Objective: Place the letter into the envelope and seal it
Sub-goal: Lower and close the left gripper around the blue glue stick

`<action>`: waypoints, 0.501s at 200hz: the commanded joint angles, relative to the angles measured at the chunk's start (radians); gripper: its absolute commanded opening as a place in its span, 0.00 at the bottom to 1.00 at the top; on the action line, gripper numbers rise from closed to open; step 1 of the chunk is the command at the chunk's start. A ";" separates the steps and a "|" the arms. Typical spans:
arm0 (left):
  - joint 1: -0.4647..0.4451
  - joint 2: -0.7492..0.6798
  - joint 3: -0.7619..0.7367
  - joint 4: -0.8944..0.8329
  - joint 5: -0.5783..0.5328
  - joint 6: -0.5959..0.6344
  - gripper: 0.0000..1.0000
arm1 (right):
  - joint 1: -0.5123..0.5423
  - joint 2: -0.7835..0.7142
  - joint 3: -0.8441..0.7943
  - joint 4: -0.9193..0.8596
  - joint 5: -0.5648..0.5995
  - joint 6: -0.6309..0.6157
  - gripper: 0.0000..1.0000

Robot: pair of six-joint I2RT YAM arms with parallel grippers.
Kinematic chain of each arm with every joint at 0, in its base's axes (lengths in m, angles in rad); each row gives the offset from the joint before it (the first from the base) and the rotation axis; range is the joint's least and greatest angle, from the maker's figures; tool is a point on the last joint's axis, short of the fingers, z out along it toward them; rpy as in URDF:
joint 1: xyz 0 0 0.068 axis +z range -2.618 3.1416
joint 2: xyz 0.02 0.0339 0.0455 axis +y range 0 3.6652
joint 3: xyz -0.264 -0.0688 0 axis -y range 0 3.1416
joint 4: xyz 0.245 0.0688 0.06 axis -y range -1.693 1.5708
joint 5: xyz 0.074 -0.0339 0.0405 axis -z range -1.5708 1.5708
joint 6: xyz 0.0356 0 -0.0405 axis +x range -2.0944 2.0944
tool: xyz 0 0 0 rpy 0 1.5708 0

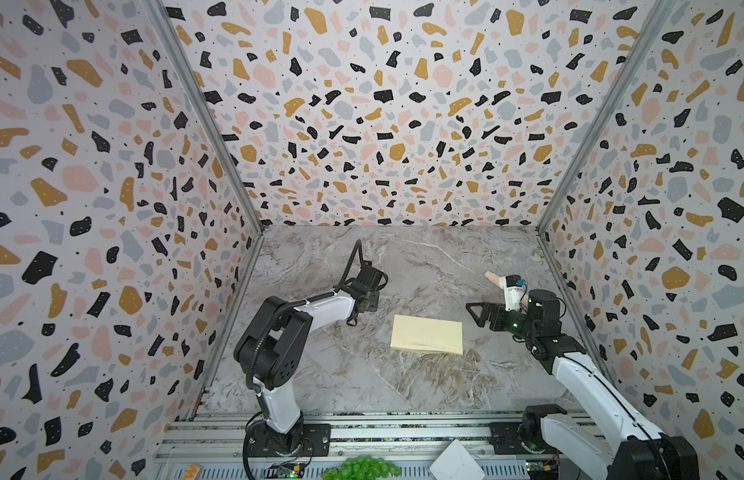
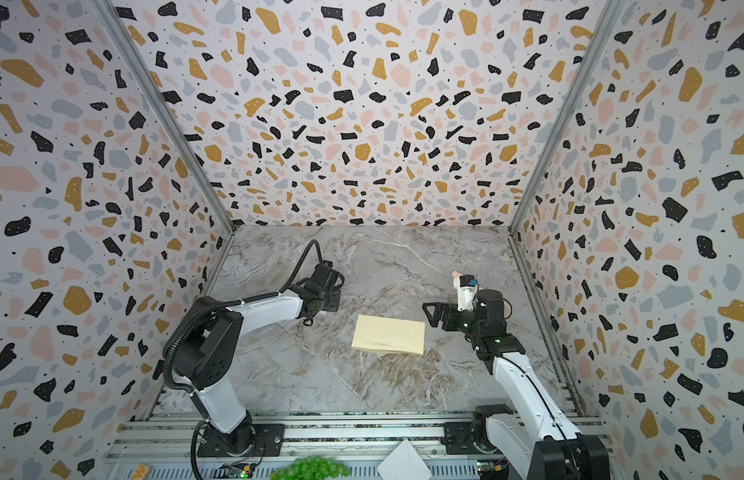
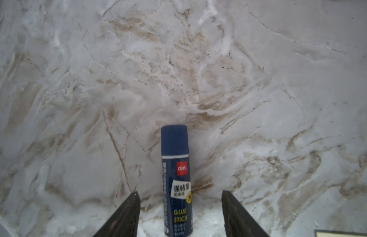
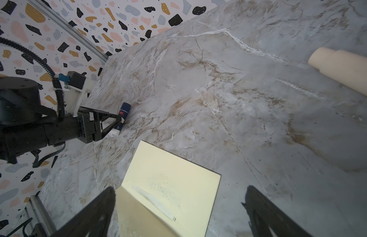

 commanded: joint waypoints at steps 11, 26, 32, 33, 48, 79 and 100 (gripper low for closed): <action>0.020 0.036 0.024 0.026 -0.003 0.024 0.55 | -0.001 -0.036 0.011 -0.008 -0.021 -0.010 0.99; 0.027 0.047 0.019 0.041 0.002 0.023 0.51 | -0.001 -0.060 0.008 -0.019 -0.016 -0.010 0.99; 0.029 0.053 0.021 0.045 0.008 0.024 0.50 | -0.001 -0.068 0.007 -0.021 -0.015 -0.010 0.99; 0.030 0.055 0.021 0.046 0.009 0.024 0.50 | -0.001 -0.069 0.006 -0.022 -0.014 -0.011 0.99; 0.035 0.074 0.034 0.042 0.016 0.028 0.46 | -0.001 -0.085 0.002 -0.030 -0.010 -0.012 0.99; 0.047 0.097 0.039 0.055 0.044 0.031 0.35 | 0.000 -0.094 0.001 -0.058 -0.002 -0.023 0.99; 0.049 0.108 0.038 0.065 0.066 0.031 0.26 | -0.001 -0.098 -0.003 -0.056 -0.002 -0.023 0.99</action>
